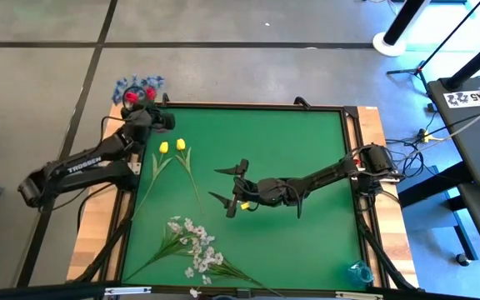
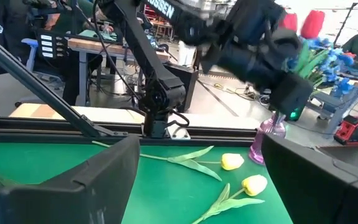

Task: Sort flowers into vase by color
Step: Put the red flower into the purple vase, then put the left yellow flower into the blue vase

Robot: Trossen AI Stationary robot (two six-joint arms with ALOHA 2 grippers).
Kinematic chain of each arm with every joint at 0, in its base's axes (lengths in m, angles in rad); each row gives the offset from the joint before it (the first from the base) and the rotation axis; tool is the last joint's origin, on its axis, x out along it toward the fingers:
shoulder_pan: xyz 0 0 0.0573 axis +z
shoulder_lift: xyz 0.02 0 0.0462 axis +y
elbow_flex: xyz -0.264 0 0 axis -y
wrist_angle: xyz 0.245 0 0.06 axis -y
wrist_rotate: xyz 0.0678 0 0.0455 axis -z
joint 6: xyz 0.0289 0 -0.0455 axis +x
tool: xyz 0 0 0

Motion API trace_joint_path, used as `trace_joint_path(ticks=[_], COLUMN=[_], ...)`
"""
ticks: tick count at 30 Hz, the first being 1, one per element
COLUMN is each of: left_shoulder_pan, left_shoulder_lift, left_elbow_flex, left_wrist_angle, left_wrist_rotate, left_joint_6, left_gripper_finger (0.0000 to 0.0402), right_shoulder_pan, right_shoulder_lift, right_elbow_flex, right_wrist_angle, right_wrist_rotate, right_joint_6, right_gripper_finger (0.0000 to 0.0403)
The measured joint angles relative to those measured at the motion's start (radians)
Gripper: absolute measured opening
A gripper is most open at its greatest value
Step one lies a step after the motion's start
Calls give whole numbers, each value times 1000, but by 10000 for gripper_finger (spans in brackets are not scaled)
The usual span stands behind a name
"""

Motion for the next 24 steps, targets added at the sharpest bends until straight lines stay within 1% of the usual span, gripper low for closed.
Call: trace_joint_path(ticks=[2,5,8,10,13,15,17,18,20,22,24], left_shoulder_pan=[-12,-24,-28,-28,-28,-28,-28,-28,-32,-50,-88], left_shoulder_lift=[0,6,20,25,24,24,24,24,24,23,12], left_elbow_flex=[81,226,355,409,453,471,500,522,569,611,625], left_wrist_angle=[-124,-427,-715,-844,-962,-989,-996,-993,-1000,-1011,-1010], left_wrist_rotate=[0,7,90,139,208,255,305,347,488,682,878], left_joint_6=[-4,-95,-244,-304,-362,-363,-333,-316,-291,-284,-284], left_gripper_finger=[98,135,159,166,168,168,169,169,169,168,167], right_shoulder_pan=[0,0,0,0,0,0,0,0,0,0,0], right_shoulder_lift=[0,0,0,0,0,0,0,0,0,0,0], right_elbow_flex=[0,0,0,0,0,0,0,0,0,0,0], right_wrist_angle=[0,-2,-4,-7,-8,-9,-10,-11,-17,-18,-22], right_wrist_rotate=[4,4,5,5,5,6,6,6,6,6,6], right_joint_6=[0,0,0,0,5,10,10,10,10,10,9], right_gripper_finger=[335,335,335,335,335,335,335,335,335,335,335])
